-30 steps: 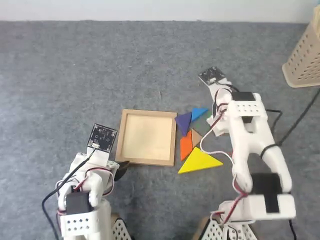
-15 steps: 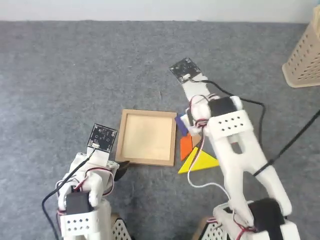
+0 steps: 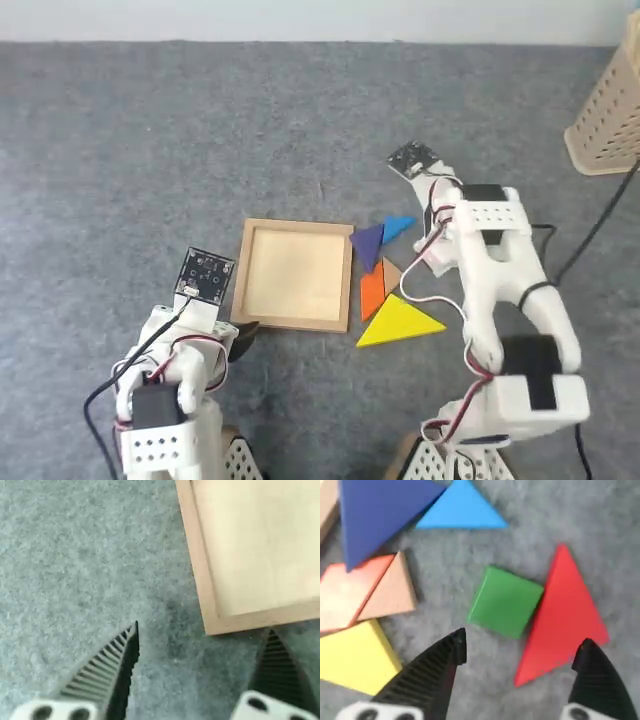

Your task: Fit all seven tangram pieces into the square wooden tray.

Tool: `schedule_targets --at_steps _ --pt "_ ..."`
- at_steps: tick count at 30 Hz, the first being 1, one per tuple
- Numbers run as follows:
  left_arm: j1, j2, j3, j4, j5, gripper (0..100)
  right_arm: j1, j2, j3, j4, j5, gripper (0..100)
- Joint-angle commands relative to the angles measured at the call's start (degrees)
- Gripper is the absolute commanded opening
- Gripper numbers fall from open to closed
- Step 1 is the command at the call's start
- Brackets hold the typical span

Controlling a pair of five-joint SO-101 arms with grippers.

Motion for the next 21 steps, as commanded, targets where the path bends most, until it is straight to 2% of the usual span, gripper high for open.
schedule_targets --at_steps 1,8,12,21 --pt "0.3 -0.8 -0.3 0.0 -0.3 35 2.4 -0.4 -4.0 -2.0 2.3 33.5" --pt "0.3 -0.8 -0.3 0.0 -0.3 35 8.0 0.4 -8.5 -1.9 2.7 33.6" --pt "0.3 -0.8 -0.3 0.0 -0.3 35 8.0 1.5 -8.0 -1.9 5.1 33.6" --pt "0.3 -0.8 -0.3 0.0 -0.3 35 8.3 13.4 -14.0 -2.8 5.2 33.6"
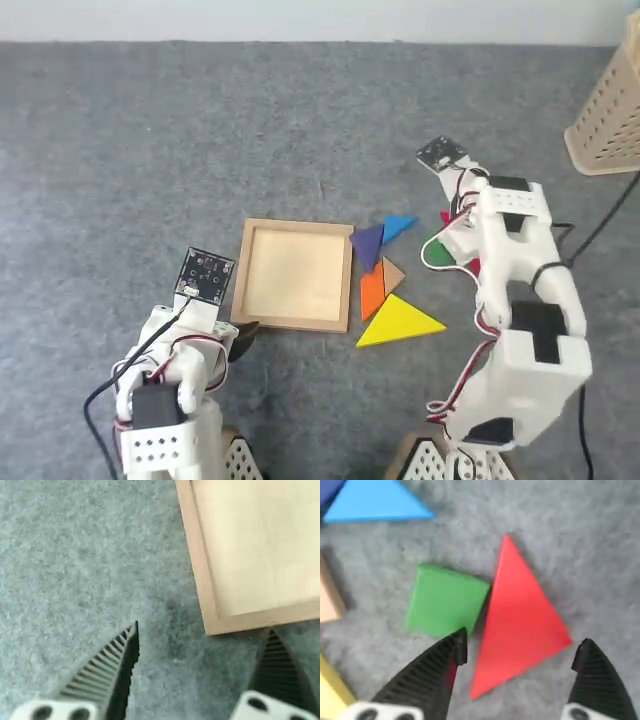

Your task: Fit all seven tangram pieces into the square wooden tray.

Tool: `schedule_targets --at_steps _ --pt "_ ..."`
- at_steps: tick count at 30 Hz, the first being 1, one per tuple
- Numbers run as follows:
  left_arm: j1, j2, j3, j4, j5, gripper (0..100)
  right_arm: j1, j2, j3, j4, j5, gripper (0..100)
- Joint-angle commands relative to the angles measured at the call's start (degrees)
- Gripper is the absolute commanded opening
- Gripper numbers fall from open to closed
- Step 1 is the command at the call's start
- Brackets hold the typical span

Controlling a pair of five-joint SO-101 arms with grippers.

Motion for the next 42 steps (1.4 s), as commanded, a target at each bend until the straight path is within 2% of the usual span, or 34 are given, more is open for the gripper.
schedule_targets --at_steps 1,9,15,18,24,31,35,42 --pt "0.3 -0.8 -0.3 0.0 -0.3 35 0.9 2.3 -5.3 -0.9 0.8 33.6" --pt "0.3 -0.8 -0.3 0.0 -0.3 35 0.8 7.0 -7.4 -0.4 0.8 33.3" --pt "0.3 -0.8 -0.3 0.0 -0.3 35 0.9 6.9 -7.3 3.2 0.7 23.5" --pt "0.3 -0.8 -0.3 0.0 -0.3 35 0.9 6.9 -7.1 3.7 0.4 23.9" --pt "0.3 -0.8 -0.3 0.0 -0.3 35 1.2 5.7 -7.3 3.7 -6.2 27.7" --pt "0.3 -0.8 -0.3 0.0 -0.3 35 1.5 -5.2 -1.8 3.6 -17.8 32.0" --pt "0.3 -0.8 -0.3 0.0 -0.3 35 1.2 -6.1 0.8 2.3 -19.1 32.1" --pt "0.3 -0.8 -0.3 0.0 -0.3 35 1.4 -0.5 1.2 -5.9 -18.8 31.9"
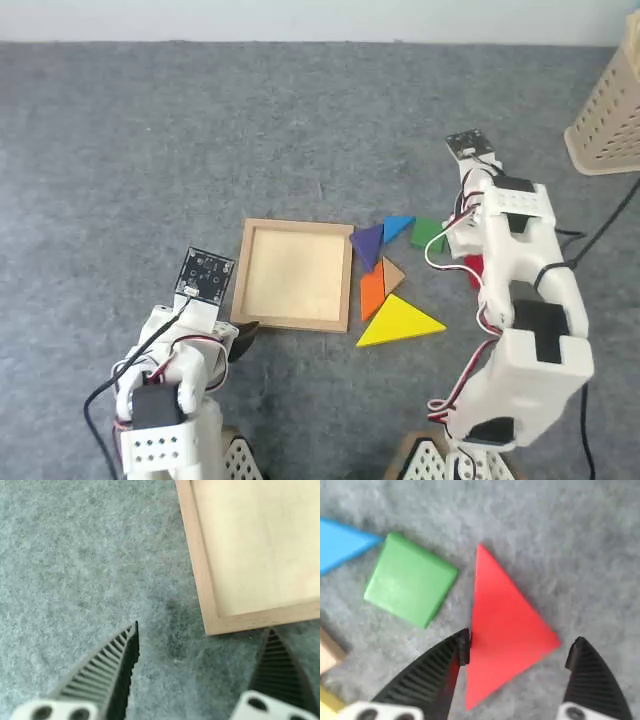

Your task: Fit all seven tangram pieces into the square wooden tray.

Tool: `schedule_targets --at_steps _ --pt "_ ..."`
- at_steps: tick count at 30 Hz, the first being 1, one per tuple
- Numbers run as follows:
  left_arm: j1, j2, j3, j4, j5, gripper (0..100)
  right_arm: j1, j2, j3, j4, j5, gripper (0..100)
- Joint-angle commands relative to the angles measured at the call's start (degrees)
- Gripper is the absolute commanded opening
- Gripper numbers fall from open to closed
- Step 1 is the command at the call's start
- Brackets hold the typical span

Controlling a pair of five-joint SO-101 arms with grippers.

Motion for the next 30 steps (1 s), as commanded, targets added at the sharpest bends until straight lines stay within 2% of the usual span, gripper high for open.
schedule_targets --at_steps 1,10,14,16,20,25,30 --pt "0.3 -0.8 -0.3 0.0 -0.3 35 0.3 1.2 -0.6 -3.7 -0.5 31.9" --pt "0.3 -0.8 -0.3 0.0 -0.3 35 1.8 2.6 -0.5 -4.1 -0.5 31.2" --pt "0.3 -0.8 -0.3 0.0 -0.3 35 1.9 2.6 -1.6 -0.9 -0.4 22.1" --pt "0.3 -0.8 -0.3 0.0 -0.3 35 1.9 2.6 -2.5 0.7 -0.4 21.0" --pt "0.3 -0.8 -0.3 0.0 -0.3 35 1.9 2.6 -4.0 3.7 -0.7 22.1" --pt "0.3 -0.8 -0.3 0.0 -0.3 35 1.9 2.6 -6.7 8.8 -0.9 30.6" --pt "0.3 -0.8 -0.3 0.0 -0.3 35 1.9 0.7 -6.9 10.5 -2.5 31.1"
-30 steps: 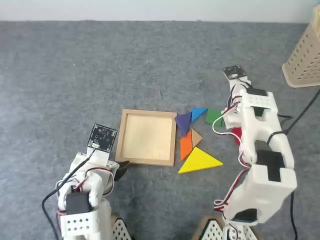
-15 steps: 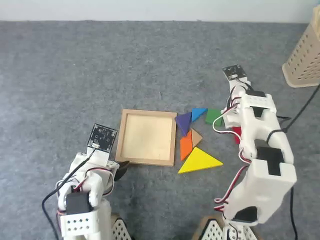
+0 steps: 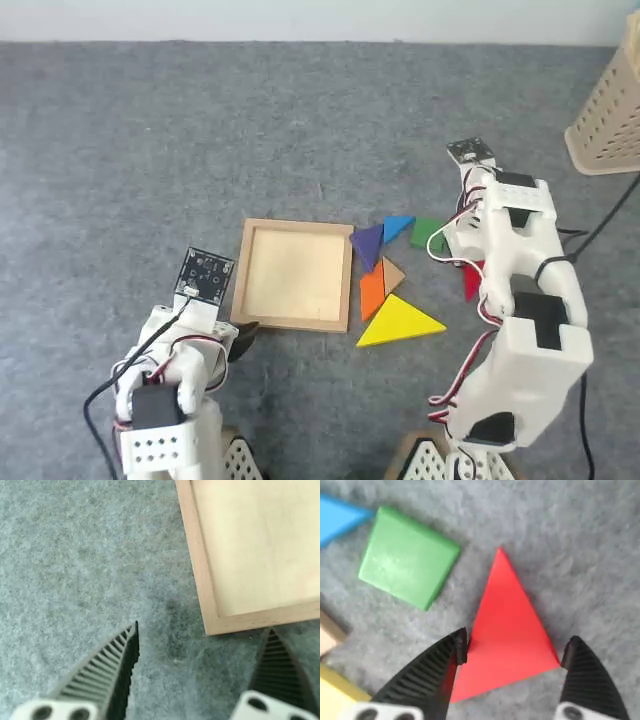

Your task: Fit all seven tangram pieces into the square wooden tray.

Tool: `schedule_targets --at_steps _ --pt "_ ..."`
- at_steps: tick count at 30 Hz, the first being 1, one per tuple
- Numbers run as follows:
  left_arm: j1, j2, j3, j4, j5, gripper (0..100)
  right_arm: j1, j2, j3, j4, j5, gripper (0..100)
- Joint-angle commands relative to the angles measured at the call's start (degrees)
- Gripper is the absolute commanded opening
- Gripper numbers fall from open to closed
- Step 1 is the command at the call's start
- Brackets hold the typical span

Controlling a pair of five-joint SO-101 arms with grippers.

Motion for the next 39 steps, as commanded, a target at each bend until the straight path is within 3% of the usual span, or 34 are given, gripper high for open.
schedule_targets --at_steps 1,16,25,39 --pt "0.3 -0.8 -0.3 0.0 -0.3 35 1.5 -3.9 -2.5 1.4 -3.2 31.1" --pt "0.3 -0.8 -0.3 0.0 -0.3 35 2.1 -2.4 3.0 -8.0 -6.0 31.0" --pt "0.3 -0.8 -0.3 0.0 -0.3 35 2.2 -2.1 3.1 -7.9 -6.0 21.1" --pt "0.3 -0.8 -0.3 0.0 -0.3 35 1.6 -11.3 4.4 -3.2 -6.7 20.4"
